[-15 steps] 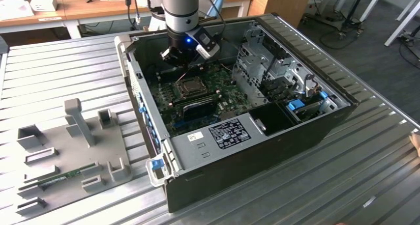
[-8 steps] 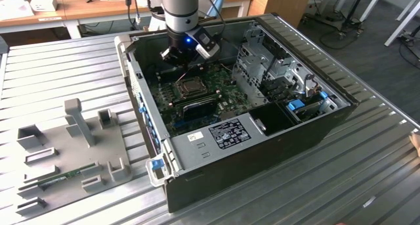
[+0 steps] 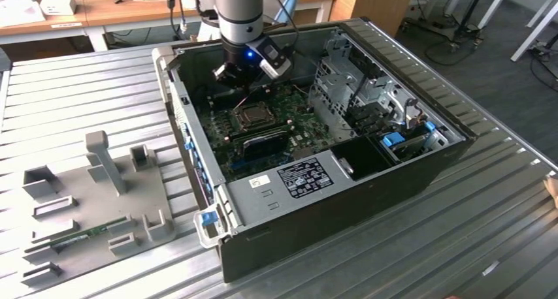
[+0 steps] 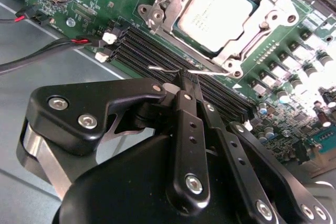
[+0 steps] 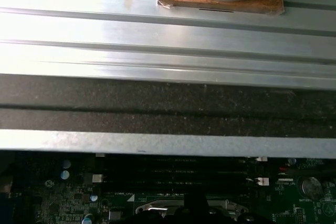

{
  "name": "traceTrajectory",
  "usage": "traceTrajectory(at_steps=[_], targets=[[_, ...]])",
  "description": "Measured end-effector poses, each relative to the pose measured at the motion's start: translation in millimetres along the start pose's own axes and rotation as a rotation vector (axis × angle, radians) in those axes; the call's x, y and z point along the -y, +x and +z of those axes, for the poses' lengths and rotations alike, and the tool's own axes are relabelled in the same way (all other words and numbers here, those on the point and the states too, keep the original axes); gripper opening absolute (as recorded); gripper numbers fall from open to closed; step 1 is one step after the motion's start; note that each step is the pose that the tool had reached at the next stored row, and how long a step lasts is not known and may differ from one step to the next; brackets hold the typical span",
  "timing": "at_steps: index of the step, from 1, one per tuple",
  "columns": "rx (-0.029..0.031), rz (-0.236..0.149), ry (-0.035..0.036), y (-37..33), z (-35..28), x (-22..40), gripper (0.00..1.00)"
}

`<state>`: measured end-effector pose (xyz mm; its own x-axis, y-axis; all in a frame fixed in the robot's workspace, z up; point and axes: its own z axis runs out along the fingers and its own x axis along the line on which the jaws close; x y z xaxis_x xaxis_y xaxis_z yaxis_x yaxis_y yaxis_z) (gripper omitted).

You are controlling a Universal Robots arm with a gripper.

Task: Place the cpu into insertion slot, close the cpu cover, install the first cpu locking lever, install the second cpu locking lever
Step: 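Install the first cpu locking lever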

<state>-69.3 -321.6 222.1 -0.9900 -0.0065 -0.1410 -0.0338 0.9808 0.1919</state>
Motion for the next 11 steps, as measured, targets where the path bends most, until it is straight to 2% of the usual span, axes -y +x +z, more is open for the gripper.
traceTrajectory(at_steps=[11], targets=[[0.0000, 0.000, 0.0000, -3.7, 5.3, 1.1, 0.10]])
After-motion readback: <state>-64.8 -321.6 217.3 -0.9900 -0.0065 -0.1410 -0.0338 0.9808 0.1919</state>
